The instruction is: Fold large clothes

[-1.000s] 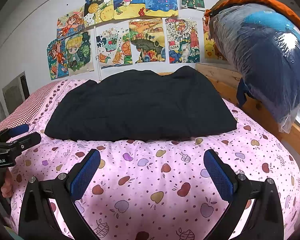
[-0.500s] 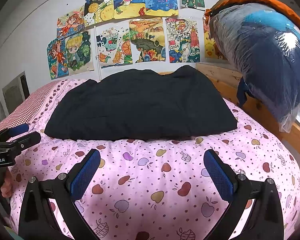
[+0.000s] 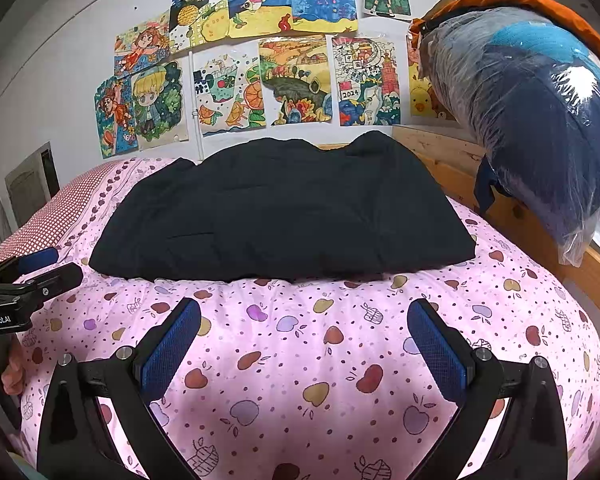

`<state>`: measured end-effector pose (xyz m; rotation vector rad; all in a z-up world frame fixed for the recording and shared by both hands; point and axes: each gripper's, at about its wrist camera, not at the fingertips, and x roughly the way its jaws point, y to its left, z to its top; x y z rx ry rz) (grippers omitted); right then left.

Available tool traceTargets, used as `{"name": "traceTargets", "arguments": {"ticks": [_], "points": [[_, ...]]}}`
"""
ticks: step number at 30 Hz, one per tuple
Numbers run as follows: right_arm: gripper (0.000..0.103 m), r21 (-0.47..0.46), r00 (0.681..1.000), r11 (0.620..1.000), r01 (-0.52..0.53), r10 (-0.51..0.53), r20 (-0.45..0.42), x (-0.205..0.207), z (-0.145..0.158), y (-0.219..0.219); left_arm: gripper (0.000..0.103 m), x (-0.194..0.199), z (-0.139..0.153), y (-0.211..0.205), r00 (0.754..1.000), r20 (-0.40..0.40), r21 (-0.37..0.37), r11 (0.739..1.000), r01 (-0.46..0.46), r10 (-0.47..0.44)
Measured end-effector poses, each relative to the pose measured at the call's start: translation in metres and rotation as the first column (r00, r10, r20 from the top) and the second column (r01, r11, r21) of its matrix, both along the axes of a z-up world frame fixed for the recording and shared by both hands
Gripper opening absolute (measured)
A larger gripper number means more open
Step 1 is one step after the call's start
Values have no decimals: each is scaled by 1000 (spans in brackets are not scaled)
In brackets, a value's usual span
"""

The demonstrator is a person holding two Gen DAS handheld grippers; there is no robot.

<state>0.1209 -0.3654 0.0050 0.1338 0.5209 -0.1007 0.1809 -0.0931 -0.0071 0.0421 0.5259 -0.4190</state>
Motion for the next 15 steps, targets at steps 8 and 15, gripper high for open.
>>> {"name": "traceTargets", "arguments": {"ticks": [8,15], "points": [[101,1,1000,1000,0,0,0,0,0,0,103,1,-8,-2,999,-33,17,1000,-6,7],[101,-5,1000,1000,-3,3,-6,1,-2,1,103,-4,-11,-12,999,-29,78,997,-20,23]]}}
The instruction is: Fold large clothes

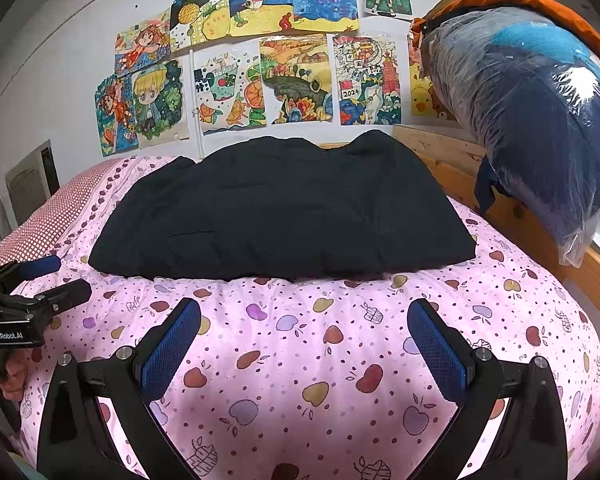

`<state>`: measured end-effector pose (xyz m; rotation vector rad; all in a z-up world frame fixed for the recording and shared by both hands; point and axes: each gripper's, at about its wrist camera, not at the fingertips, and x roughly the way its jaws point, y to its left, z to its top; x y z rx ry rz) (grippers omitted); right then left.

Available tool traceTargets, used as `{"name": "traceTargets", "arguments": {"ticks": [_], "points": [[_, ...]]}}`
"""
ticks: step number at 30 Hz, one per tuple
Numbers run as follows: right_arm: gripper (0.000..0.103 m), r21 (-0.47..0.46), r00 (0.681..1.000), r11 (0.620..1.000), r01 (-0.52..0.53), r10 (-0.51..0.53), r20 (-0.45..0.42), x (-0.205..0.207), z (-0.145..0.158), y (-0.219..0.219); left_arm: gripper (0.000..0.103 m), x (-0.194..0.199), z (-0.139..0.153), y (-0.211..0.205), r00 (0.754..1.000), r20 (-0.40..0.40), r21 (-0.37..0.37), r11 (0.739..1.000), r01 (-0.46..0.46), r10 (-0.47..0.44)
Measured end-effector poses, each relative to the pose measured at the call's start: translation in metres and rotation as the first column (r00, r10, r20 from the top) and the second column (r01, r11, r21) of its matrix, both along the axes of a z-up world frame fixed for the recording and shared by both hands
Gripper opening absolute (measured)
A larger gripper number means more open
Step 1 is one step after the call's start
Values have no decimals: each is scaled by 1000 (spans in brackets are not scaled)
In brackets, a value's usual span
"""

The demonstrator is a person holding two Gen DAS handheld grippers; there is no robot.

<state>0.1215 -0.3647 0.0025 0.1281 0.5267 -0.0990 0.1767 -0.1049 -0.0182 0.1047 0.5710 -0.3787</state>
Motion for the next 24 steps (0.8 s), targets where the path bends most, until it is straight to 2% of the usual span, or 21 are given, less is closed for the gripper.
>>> {"name": "traceTargets", "arguments": {"ticks": [24], "points": [[101,-5,1000,1000,-11,11,-7,3,-1,3,103,-1,4,-3,1000,11,14,1000,5,-5]]}}
